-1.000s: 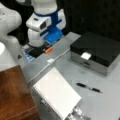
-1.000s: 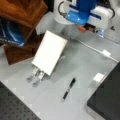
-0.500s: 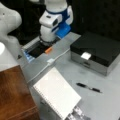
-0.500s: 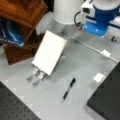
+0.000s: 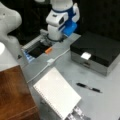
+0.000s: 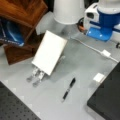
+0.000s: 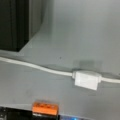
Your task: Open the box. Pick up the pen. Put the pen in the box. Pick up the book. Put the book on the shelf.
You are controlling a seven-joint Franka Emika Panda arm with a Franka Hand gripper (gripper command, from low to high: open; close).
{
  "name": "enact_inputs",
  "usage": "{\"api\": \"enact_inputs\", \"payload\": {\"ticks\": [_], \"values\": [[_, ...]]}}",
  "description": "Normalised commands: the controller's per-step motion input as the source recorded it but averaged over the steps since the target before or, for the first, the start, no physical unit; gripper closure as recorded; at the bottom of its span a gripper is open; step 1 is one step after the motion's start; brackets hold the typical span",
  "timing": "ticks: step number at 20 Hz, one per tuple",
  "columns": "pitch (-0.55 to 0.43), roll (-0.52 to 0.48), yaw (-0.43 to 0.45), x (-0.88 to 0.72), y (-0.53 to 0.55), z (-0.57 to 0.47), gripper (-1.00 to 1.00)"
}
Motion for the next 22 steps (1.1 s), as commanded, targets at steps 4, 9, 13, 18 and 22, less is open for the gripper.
{"api": "enact_inputs", "payload": {"ticks": [4,9,13,18,22], "values": [[0.254,0.432,-0.198,0.38,0.07,0.1,-1.0],[0.217,0.424,-0.082,0.34,-0.03,0.04,-1.0],[0.127,0.359,0.055,0.28,-0.06,-0.01,-1.0],[0.074,0.348,0.089,0.23,-0.04,-0.08,-1.0],[0.053,0.317,0.067,0.25,-0.04,-0.13,-1.0]]}}
